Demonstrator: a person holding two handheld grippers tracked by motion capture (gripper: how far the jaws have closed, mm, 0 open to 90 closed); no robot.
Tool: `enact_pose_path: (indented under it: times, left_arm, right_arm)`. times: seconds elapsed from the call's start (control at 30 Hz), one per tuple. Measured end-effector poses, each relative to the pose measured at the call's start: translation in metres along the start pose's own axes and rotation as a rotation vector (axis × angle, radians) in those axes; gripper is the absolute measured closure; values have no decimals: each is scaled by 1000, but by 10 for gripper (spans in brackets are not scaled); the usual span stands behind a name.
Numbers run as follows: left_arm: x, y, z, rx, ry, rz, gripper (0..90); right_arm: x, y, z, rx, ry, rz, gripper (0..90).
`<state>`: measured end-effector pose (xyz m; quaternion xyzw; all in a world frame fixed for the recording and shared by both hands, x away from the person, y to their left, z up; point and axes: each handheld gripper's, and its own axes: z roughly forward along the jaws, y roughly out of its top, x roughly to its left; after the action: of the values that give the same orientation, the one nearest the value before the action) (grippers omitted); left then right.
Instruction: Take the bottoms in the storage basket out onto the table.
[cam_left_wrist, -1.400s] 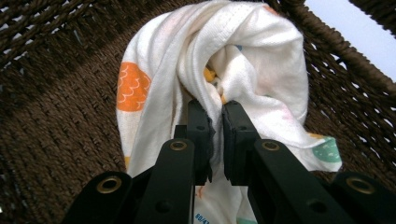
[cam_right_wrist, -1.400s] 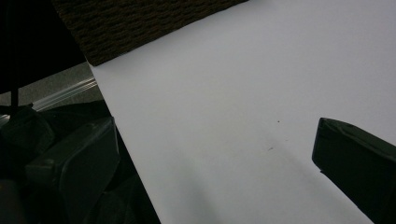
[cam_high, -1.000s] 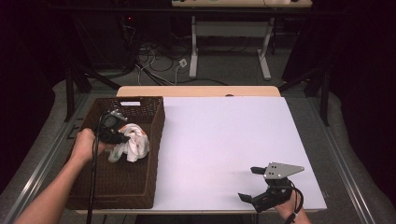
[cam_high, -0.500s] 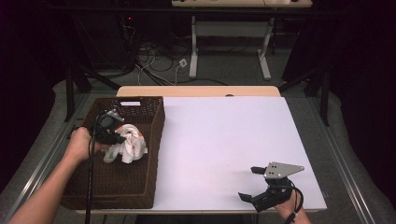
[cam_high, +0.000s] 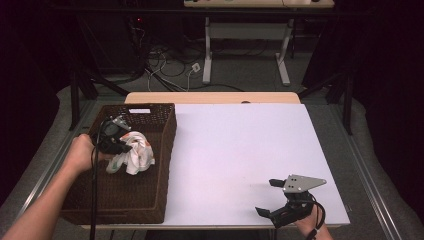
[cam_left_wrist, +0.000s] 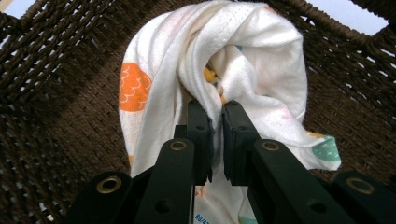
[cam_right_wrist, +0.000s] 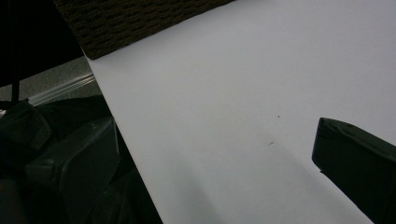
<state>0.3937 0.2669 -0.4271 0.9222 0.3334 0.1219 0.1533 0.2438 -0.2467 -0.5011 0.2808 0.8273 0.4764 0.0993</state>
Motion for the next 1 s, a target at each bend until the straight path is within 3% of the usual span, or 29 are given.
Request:
enact_pose_path:
  times: [0.37, 1.0]
  left_arm:
    - [4, 1, -13, -13, 16, 28, 833]
    - [1, 4, -33, -21, 27, 58, 833]
  right_arm:
    - [-2, -3, -3, 11, -19, 12, 3]
    - [1, 0, 2, 4, 1, -5, 4]
